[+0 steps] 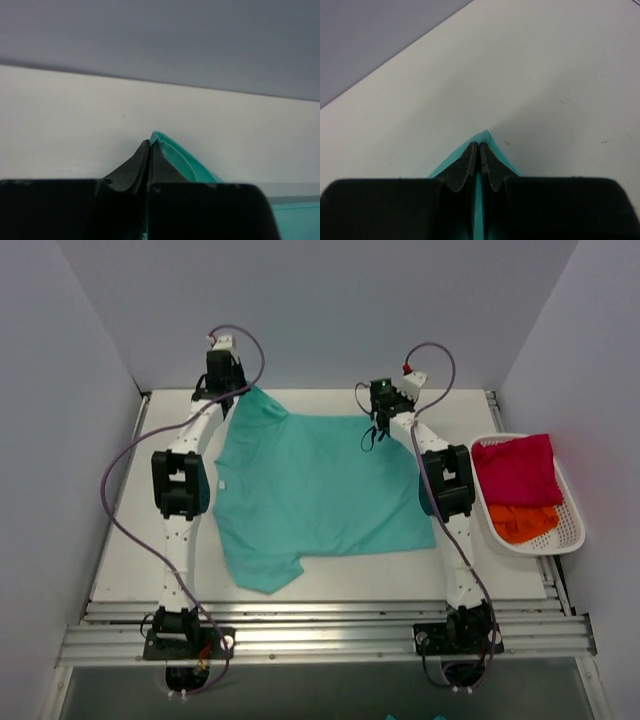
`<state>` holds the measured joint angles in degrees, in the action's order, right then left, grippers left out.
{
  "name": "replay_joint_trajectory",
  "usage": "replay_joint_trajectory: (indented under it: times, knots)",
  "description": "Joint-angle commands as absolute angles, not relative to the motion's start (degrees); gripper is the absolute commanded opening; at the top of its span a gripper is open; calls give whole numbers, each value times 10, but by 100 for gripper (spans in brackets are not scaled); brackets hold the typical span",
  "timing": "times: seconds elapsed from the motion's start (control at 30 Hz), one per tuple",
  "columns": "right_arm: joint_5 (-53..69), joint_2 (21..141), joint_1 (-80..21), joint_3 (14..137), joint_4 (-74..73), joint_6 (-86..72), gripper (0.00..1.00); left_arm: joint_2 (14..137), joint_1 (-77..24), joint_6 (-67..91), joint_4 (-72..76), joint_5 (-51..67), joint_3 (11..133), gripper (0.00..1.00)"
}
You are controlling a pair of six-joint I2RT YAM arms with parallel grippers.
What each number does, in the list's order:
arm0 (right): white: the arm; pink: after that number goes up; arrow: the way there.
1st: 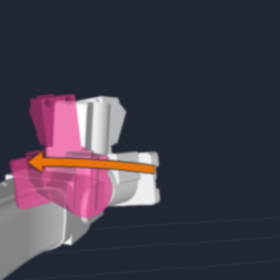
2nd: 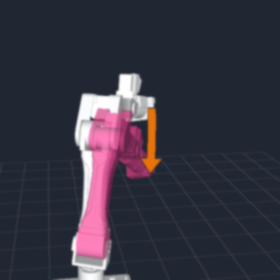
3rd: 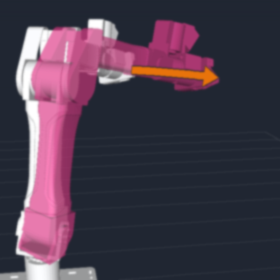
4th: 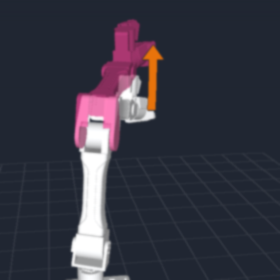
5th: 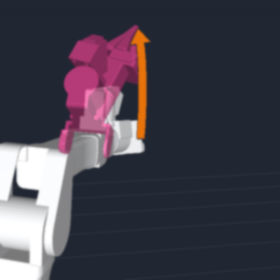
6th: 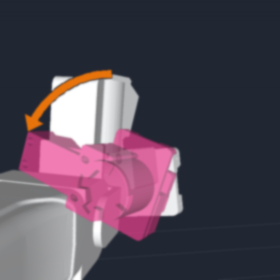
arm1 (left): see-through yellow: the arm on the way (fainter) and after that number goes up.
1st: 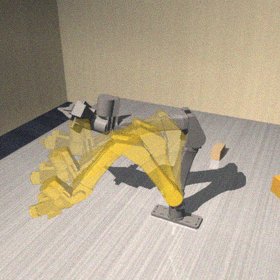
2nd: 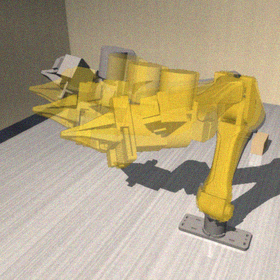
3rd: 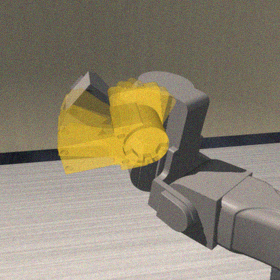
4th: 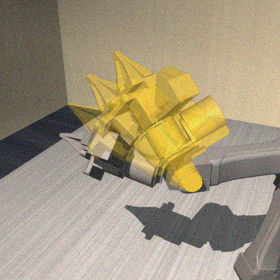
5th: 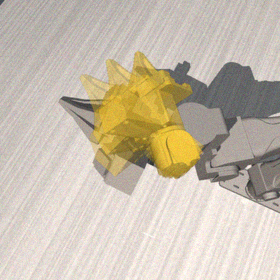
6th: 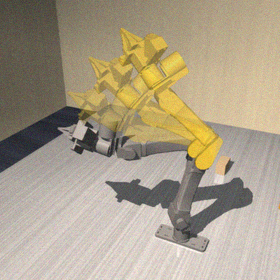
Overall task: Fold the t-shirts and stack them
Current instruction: Flatten out the tshirt
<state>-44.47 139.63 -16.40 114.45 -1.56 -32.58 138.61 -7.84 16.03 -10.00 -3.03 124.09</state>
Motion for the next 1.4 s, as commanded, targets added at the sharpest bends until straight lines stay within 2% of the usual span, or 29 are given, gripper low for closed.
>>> replay_joint_trajectory:
  times: [0.0,0.03,0.07,0.1,0.13,0.17,0.27,0.3,0.33,0.37,0.57,0.77,0.8,0.9,0.93,1.03,1.23,1.37]
  knots:
    - [-448,1397,-149,1214,-6,-331,0,1472,-65,147,-163,-9,1438,2]
    - [-440,1402,-140,1221,15,-330,0,1498,-65,146,-177,-5,1485,2]
    - [-428,1409,-135,1235,20,-329,7,1540,-64,147,-198,0,1565,4]
    - [-405,1411,-130,1238,34,-322,63,1553,-64,149,-202,0,1588,45]
    - [-393,1411,-123,1240,45,-312,99,1560,-63,154,-198,0,1597,79]
    - [-386,1407,-121,1240,53,-306,100,1551,-62,164,-175,0,1593,94]
    - [-403,1379,-118,1236,57,-298,100,1486,-56,186,-121,-5,1513,94]
    - [-411,1334,-120,1203,76,-288,100,1416,-56,183,-79,-38,1429,94]
    - [-411,1333,-120,1202,76,-288,100,1415,-56,183,-78,-39,1428,94]
    - [-414,1312,-120,1166,99,-283,100,1388,-56,180,-65,-67,1374,94]
    - [-439,1157,-140,1043,124,-281,100,1179,-57,189,-26,-158,1198,94]
    - [-523,974,-206,834,141,-304,100,952,-69,257,-34,-198,906,94]
    - [-536,956,-219,778,138,-312,100,895,-79,275,-35,-206,823,94]
    - [-500,882,-245,701,92,-401,100,790,-104,302,-39,-222,704,94]
    - [-484,863,-253,636,96,-416,100,768,-124,305,-42,-229,639,94]
    - [-479,789,-300,519,80,-479,100,684,-180,323,-76,-274,540,94]
    - [-559,659,-460,386,-51,-653,100,517,-231,423,-177,-266,393,94]
    - [-596,585,-548,347,-174,-785,100,424,-331,470,-263,-320,341,95]
